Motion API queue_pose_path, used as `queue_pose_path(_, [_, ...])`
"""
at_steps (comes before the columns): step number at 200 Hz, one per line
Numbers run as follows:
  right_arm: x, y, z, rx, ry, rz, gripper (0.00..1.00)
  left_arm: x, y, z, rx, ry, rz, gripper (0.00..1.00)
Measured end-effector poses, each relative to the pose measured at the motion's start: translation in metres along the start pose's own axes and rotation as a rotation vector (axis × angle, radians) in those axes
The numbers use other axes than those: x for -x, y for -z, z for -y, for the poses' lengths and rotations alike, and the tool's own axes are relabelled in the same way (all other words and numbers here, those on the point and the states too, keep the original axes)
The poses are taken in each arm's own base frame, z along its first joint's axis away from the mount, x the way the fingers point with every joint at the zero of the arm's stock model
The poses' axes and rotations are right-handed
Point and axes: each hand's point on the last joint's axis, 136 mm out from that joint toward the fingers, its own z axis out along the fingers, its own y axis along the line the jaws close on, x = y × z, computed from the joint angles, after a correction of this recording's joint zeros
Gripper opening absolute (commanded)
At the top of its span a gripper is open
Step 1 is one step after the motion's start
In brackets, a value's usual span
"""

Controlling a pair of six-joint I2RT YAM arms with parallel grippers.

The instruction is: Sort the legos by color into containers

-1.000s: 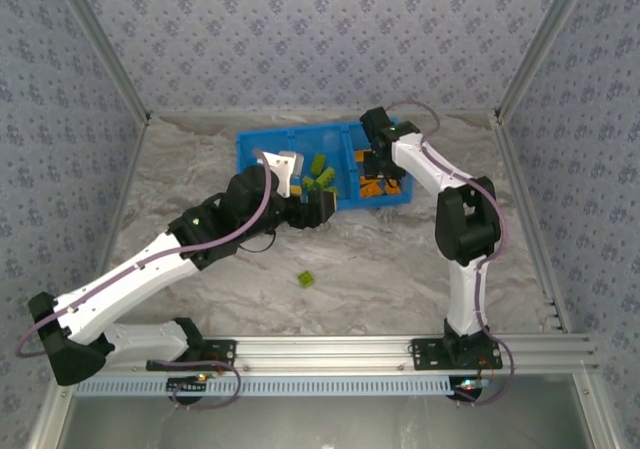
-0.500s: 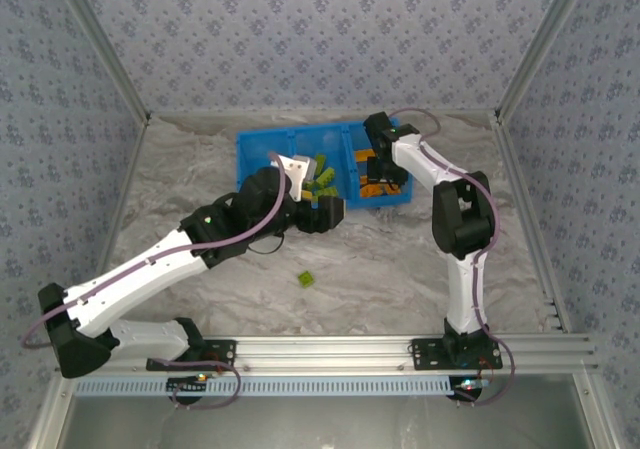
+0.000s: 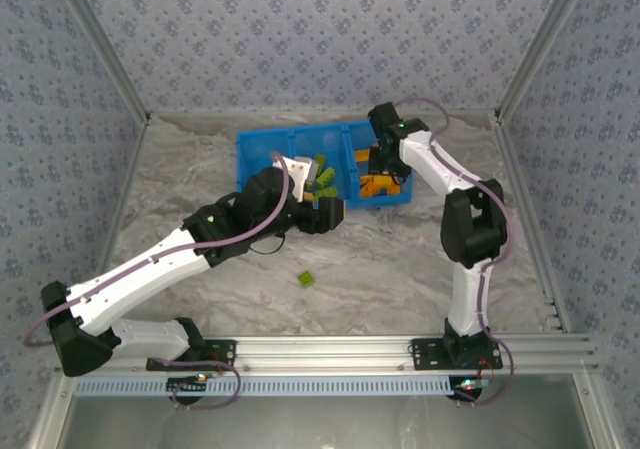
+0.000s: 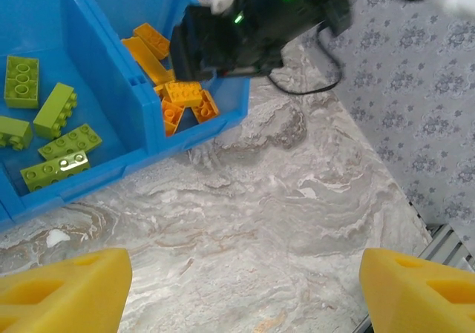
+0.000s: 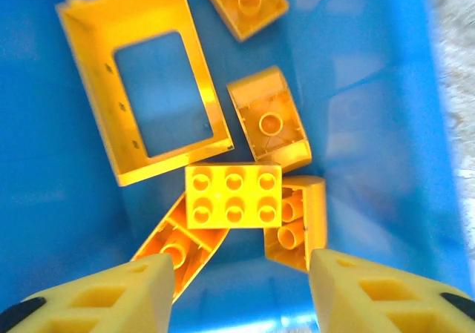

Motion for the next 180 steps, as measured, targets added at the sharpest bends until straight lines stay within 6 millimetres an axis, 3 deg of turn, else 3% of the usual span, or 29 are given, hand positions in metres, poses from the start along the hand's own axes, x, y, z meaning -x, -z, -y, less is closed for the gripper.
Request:
queue_pose_path(23, [0.014,0.059,0.000,0.052,-0.014,0.133,0.43,-0.011,-0.001,-0.004,0.016,0.006,-0.031,0.80])
queue_pose_path(42, [0.004,0.118,-0.002,0.138,-0.004,0.270,0.43,-0.032,-0.003,-0.016,0.057,0.010,-0.087,0.79])
queue_pose_path(61, [-0.039,0.175,-0.017,0.307,0.060,0.393,0.45,-0.066,-0.007,-0.034,0.119,0.002,-0.179,0.79])
queue_pose_path(83, [-0.112,0.215,-0.036,0.566,0.163,0.460,0.47,-0.112,-0.008,-0.059,0.199,-0.026,-0.308,0.80])
queue_pose_path(116, [-0.214,0.216,-0.048,0.822,0.258,0.371,0.49,-0.175,-0.014,-0.090,0.280,-0.091,-0.504,0.82])
queue_pose_path(135, [-0.257,0.204,-0.050,0.878,0.292,0.279,0.52,-0.200,-0.023,-0.104,0.328,-0.121,-0.605,0.82])
queue_pose_path(154, [-0.281,0.196,-0.050,0.878,0.320,0.215,0.52,-0.220,-0.033,-0.112,0.368,-0.110,-0.683,0.83])
queue_pose_path(180, [-0.286,0.193,-0.053,0.861,0.325,0.196,0.52,-0.229,-0.045,-0.116,0.438,0.001,-0.707,0.85])
